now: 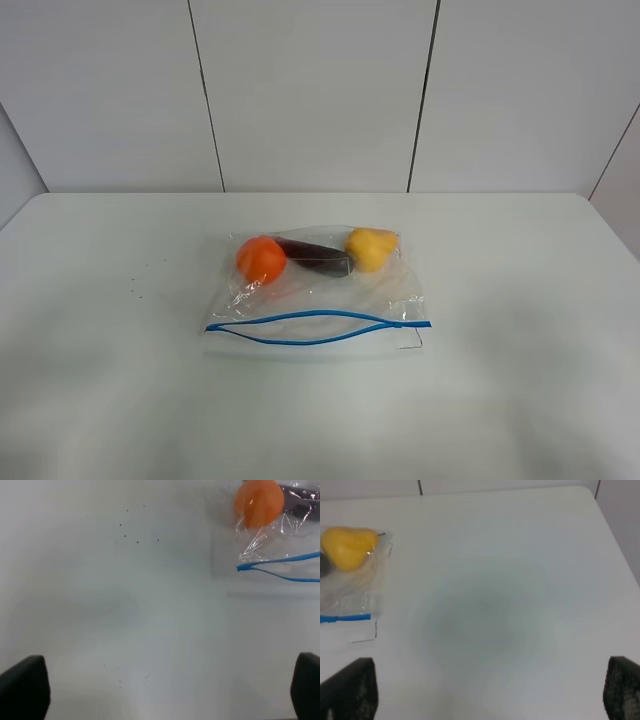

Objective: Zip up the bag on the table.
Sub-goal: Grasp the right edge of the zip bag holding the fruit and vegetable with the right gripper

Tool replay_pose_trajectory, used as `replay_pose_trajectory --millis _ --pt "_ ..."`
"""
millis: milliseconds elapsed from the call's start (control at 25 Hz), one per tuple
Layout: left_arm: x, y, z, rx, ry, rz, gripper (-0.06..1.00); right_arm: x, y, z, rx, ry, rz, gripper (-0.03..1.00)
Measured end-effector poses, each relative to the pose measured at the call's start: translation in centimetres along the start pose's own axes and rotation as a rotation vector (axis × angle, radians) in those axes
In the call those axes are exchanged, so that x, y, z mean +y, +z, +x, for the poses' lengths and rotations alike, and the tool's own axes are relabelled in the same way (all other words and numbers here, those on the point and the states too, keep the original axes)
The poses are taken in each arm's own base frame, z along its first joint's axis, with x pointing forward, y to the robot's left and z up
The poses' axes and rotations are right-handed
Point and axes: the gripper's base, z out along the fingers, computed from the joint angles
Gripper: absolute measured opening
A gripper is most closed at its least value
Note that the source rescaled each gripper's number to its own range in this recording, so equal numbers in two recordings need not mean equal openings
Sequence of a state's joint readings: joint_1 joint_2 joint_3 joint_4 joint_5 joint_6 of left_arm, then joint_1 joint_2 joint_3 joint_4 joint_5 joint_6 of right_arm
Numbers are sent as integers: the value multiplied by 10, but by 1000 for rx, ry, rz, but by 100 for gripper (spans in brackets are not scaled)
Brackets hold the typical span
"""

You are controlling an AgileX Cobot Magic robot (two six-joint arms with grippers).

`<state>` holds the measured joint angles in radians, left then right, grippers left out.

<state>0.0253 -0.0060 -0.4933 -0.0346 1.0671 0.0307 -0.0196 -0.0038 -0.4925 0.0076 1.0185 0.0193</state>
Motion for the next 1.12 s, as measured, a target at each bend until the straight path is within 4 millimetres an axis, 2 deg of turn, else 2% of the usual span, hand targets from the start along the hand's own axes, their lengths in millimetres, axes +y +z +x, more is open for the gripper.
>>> replay_pose_trajectory --millis 1000,1120 --pt "0 0 0 0 0 -1 100 0 0 0 -1 0 0 100" --pt "0 0 0 0 0 -1 100 0 -1 -7 17 -4 7 100"
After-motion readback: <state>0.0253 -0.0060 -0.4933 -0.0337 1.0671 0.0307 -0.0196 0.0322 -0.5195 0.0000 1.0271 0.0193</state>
